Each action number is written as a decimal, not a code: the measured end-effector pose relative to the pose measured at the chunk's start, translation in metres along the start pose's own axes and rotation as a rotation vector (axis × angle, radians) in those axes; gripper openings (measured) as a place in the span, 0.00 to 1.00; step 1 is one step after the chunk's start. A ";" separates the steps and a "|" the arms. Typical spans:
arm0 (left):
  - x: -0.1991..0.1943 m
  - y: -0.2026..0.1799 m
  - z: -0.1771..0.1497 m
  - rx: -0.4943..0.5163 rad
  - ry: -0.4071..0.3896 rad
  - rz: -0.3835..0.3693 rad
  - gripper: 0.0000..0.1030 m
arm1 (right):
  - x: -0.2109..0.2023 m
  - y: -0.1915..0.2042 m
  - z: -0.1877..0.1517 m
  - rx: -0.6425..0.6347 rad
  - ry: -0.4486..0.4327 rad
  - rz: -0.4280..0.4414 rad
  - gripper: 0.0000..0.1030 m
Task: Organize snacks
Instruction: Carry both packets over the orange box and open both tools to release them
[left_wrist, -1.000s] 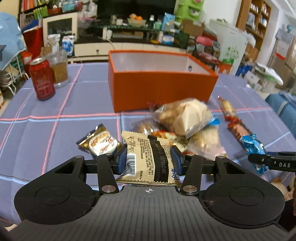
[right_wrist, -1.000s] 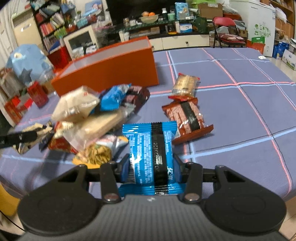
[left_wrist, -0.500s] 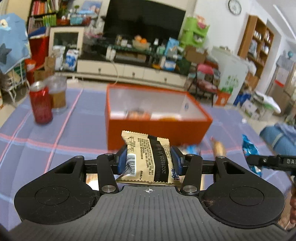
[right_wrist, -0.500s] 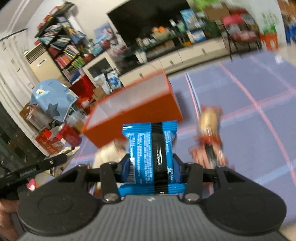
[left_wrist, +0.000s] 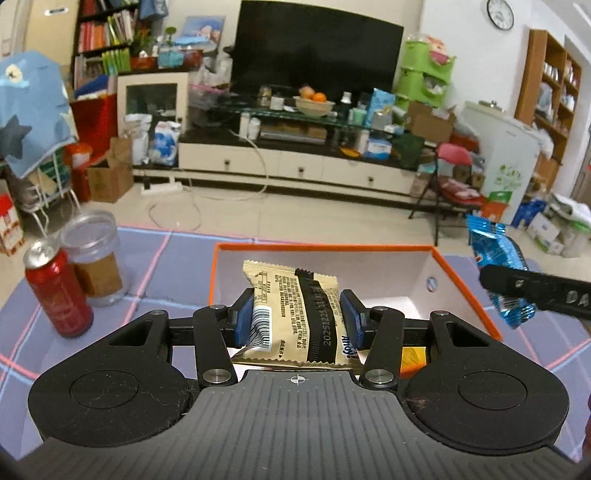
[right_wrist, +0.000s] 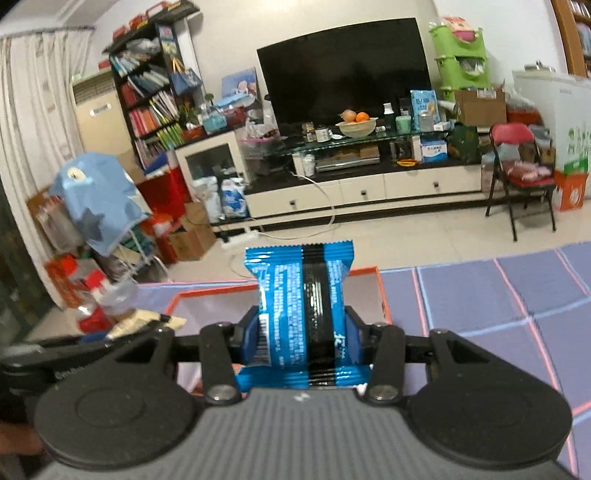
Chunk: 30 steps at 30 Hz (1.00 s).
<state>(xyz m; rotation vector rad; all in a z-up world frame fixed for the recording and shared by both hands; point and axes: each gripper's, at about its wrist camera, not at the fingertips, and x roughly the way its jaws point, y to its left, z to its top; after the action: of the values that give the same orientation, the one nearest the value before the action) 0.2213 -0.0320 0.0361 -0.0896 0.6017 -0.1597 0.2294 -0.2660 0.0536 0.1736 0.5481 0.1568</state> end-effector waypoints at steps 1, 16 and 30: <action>0.006 -0.001 0.001 0.005 -0.002 0.012 0.32 | 0.006 0.000 -0.002 -0.005 0.002 -0.010 0.45; 0.044 -0.011 -0.012 0.073 0.043 0.121 0.32 | 0.042 0.004 -0.020 -0.036 0.061 -0.063 0.45; 0.049 -0.008 -0.013 0.073 0.063 0.127 0.32 | 0.047 0.001 -0.021 -0.028 0.079 -0.068 0.46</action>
<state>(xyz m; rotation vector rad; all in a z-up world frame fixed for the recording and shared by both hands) 0.2529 -0.0492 -0.0009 0.0240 0.6614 -0.0616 0.2574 -0.2537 0.0124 0.1219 0.6297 0.1053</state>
